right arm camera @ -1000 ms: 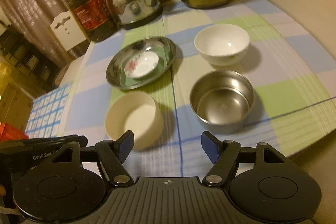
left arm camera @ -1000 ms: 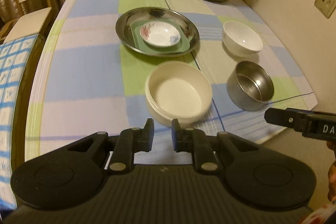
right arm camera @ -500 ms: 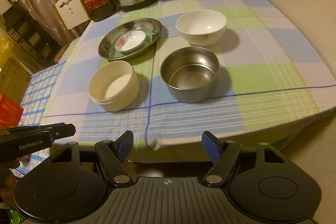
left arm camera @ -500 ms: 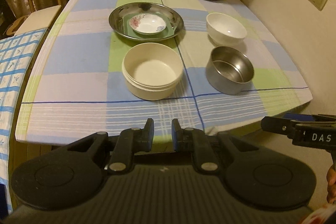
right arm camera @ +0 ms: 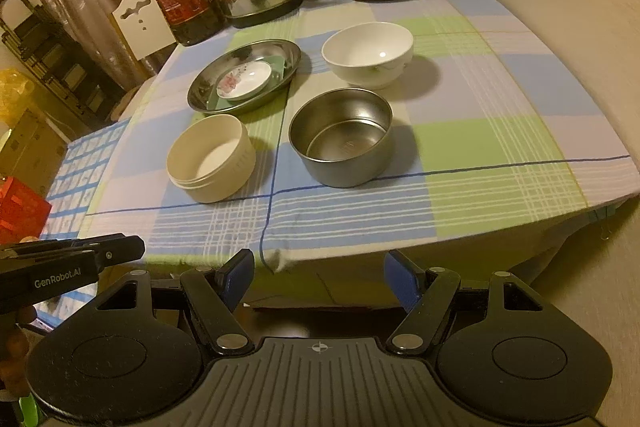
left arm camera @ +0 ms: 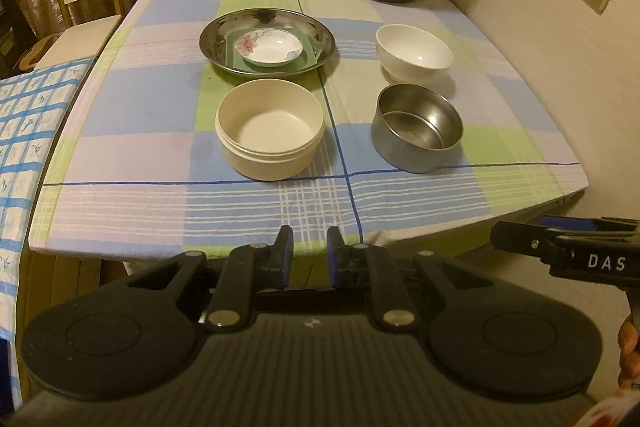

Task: Organize plates and bowls
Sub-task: 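Reach the left gripper to the rim of the cream plastic bowl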

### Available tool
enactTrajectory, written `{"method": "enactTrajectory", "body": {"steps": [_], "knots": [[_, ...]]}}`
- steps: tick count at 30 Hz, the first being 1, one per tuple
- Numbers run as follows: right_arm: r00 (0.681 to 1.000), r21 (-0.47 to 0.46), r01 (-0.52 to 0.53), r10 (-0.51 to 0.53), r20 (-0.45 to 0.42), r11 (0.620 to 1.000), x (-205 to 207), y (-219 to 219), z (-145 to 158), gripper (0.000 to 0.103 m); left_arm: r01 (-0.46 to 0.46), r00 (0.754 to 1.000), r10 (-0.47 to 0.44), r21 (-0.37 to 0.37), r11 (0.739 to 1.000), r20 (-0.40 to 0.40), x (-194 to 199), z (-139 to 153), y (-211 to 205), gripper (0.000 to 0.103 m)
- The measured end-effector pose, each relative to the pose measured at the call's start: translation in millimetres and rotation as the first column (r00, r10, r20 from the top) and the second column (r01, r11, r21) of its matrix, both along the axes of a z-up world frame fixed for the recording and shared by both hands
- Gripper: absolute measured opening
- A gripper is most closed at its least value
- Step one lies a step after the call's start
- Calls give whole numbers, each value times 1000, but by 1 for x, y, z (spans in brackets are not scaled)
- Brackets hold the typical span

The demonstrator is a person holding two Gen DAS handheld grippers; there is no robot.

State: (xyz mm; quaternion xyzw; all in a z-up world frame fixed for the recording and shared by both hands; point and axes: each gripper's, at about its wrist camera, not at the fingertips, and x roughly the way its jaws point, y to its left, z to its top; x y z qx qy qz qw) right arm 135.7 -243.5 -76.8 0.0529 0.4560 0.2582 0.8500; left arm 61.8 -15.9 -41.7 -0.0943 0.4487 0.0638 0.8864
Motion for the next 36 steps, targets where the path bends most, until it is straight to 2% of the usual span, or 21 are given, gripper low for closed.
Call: {"method": "enactTrajectory", "body": {"steps": [7,17,22,26,36], "knots": [[1000,26,-8,8,-4,1000,3,0,-1,72,-7,1000,7,3,1000,-12,2,-2,3,15],[1000,46,-26,27,-11,999,19,18,-4,72,-28,999,27,-25,999,-20,23,-11,28,17],[999,68,-39,40,-18,997,35,36,-5,72,-25,1000,24,-24,999,-18,41,-13,46,18],[999,73,-48,49,-14,996,49,55,-4,71,-24,1000,24,-26,999,-13,57,-15,64,25],[999,59,-40,40,-1,997,80,104,-15,71,-2,1000,1,-53,999,-27,98,-33,103,26]]}}
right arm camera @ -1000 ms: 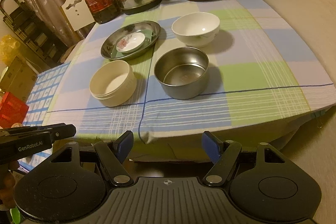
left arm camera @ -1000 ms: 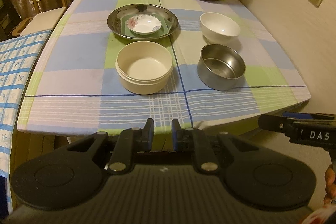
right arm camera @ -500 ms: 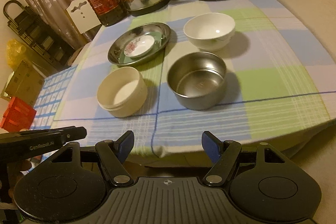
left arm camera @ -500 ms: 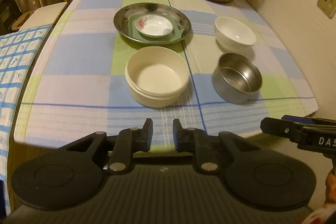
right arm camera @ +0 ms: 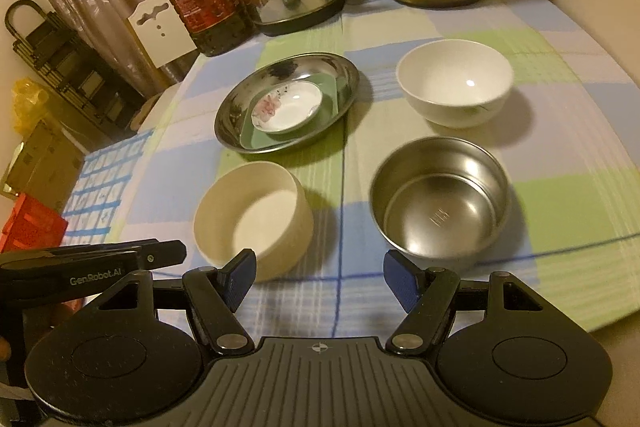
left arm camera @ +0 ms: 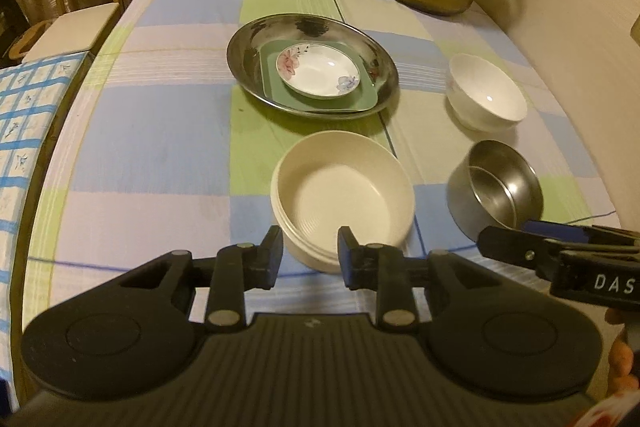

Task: Organize plates and bowls
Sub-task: 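Reach the left gripper to the rim of the cream plastic bowl, then close the left gripper on the cream bowl rim and lift it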

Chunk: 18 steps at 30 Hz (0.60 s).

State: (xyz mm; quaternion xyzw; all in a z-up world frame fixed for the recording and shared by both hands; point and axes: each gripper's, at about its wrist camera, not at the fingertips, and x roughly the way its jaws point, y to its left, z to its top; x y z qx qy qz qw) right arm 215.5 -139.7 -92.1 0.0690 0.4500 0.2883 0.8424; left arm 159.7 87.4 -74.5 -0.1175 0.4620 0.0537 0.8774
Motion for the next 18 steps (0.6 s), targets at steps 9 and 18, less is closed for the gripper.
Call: {"method": "enactTrajectory", "body": {"steps": [9,18], "knots": [[1000,-26,8,-9,-24,1000,24,35,-20,52,41,999,-42,-28,999,-30,28,-16,21,26],[998,-48,29,-32,-47,998,38,56,-36,39,81,995,-83,-40,996,-51,49,-28,31,26]]}}
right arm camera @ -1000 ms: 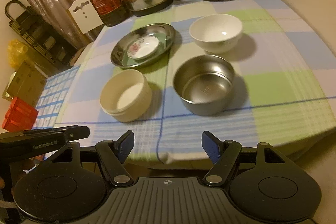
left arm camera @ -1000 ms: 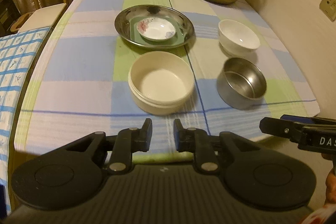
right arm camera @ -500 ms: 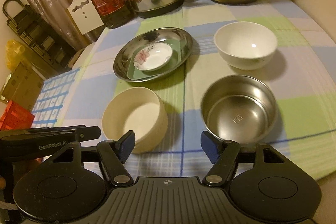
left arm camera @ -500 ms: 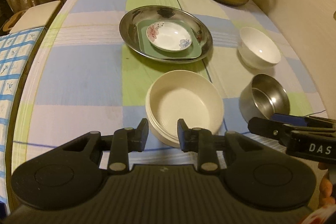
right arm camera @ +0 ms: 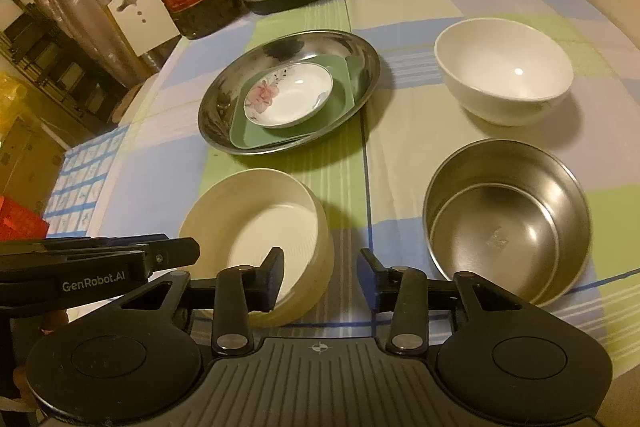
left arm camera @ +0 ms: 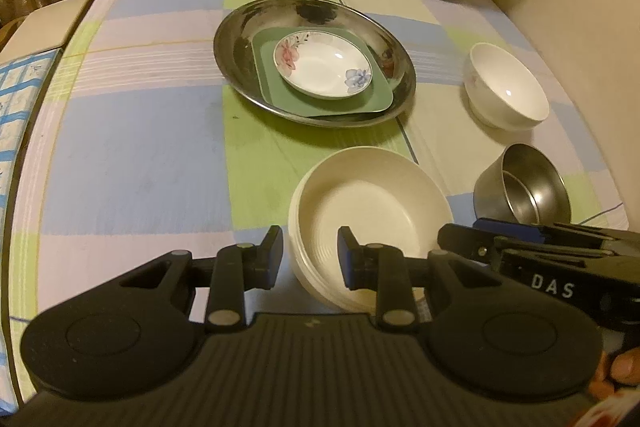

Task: Organize plates and bowls
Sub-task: 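Close the left gripper on the cream bowl rim and lift it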

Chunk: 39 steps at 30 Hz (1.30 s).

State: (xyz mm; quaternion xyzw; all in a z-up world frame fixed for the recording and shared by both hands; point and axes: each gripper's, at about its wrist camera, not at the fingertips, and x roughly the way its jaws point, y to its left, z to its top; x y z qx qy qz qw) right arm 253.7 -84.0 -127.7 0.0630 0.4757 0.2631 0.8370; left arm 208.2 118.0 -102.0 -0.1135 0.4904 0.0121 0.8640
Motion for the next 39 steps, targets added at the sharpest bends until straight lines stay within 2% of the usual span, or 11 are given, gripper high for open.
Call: {"method": "enactTrajectory", "body": {"steps": [5,12,22,30,39], "knots": [[1000,-3,15,-15,-14,1000,4,5,-5,31,25,1000,-25,-3,1000,-18,7,-6,2,24],[999,2,39,-39,-28,999,6,9,-8,14,56,998,-56,-4,998,-30,11,-10,5,15],[997,-11,78,-78,-7,997,2,14,-3,11,100,995,-100,1,995,-8,7,-7,8,13],[996,16,91,-91,18,996,1,6,16,11,109,993,-109,7,994,53,5,19,4,13],[991,42,122,-124,48,992,12,-29,53,11,146,980,-145,1,989,133,19,55,-26,13]]}}
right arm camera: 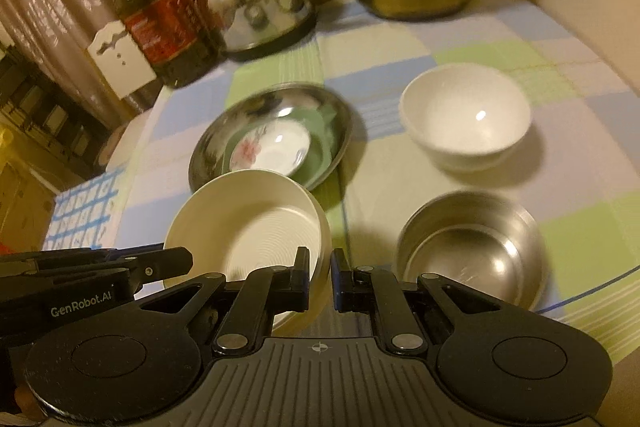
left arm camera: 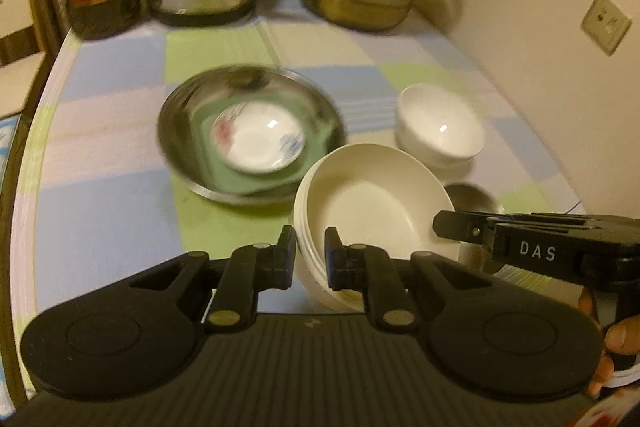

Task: Organize plates and bowls
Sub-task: 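Close the left gripper on the cream bowl rim and lift it, then carry the cream bowl with the left gripper over the white porcelain bowl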

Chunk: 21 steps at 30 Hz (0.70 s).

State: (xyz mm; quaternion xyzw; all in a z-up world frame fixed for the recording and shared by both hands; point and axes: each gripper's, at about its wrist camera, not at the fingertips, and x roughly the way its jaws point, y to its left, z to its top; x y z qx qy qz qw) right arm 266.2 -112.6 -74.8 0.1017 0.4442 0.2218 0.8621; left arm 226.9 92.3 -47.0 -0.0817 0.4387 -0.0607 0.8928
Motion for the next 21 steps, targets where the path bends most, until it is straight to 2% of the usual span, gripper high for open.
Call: {"method": "enactTrajectory", "body": {"steps": [9,21], "knots": [[995,7,91,-91,38,996,18,-48,31,11,74,995,-72,-27,997,64,30,20,-45,13],[981,20,188,-188,55,982,62,-99,47,11,139,986,-132,-66,988,101,92,32,-83,13]]}}
